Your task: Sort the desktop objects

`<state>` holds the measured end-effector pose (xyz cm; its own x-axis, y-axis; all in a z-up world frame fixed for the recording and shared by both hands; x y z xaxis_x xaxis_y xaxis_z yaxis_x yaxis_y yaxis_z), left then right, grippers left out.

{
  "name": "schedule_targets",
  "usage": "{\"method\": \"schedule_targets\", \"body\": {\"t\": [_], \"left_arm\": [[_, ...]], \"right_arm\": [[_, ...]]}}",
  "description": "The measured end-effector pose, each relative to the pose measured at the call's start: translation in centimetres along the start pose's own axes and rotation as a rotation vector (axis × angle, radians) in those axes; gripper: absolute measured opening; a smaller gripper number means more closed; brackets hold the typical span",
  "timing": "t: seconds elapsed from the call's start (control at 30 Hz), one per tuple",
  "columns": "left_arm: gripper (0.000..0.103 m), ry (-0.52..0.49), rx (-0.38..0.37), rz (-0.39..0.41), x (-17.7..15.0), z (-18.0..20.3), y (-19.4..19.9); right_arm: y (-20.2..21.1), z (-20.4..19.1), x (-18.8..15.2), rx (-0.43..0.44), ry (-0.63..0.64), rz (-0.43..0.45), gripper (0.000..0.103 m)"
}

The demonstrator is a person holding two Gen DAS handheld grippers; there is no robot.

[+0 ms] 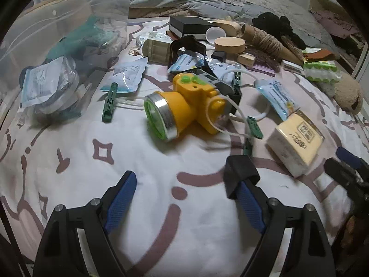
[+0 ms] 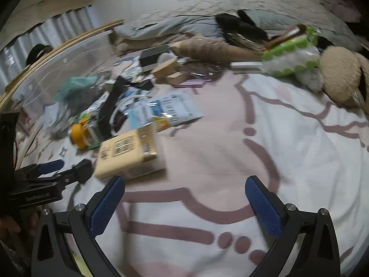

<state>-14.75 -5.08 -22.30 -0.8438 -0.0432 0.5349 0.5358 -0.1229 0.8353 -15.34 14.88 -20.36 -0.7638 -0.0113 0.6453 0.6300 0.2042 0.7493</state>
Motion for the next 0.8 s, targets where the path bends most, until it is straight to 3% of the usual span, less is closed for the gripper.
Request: {"method": "schedule_targets", "body": {"t": [0.33, 0.53, 0.67, 0.8], "left_arm": [[0.090, 0.087, -0.048, 0.058, -1.6, 0.0, 2.0], [0.089, 0.098, -0.072, 0.071, -1.7, 0.2, 2.4], [0.086, 0.096, -0.132, 0.090, -1.4, 0.7, 2.3], [0.073, 0.083, -0.178, 0.079, -1.2, 1.5, 1.3]], "right_arm": [[-1.4, -3.9, 1.0, 0.069, 0.083, -0.025, 0.103], [-3.6, -3.9, 1.4, 0.012, 0.086, -0.056, 0.103], [-3.6, -2.9, 1.8, -0.031, 0.037, -0.037, 0.103], [-3.6, -1.1, 1.8, -0.066, -0.020, -0.038, 0.103]]}}
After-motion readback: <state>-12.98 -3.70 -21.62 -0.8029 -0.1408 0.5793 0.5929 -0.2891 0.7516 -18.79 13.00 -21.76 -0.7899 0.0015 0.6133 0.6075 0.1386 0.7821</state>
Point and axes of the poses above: each gripper's, at about its wrist camera, not at the fingertips, and y roughly against the way its jaws point, z to its right, x to its top, the point moved 5 cm from there along -y, roughly the way its jaws point, and after that the axes turned 8 degrees about -x, right-handed, at the moved point
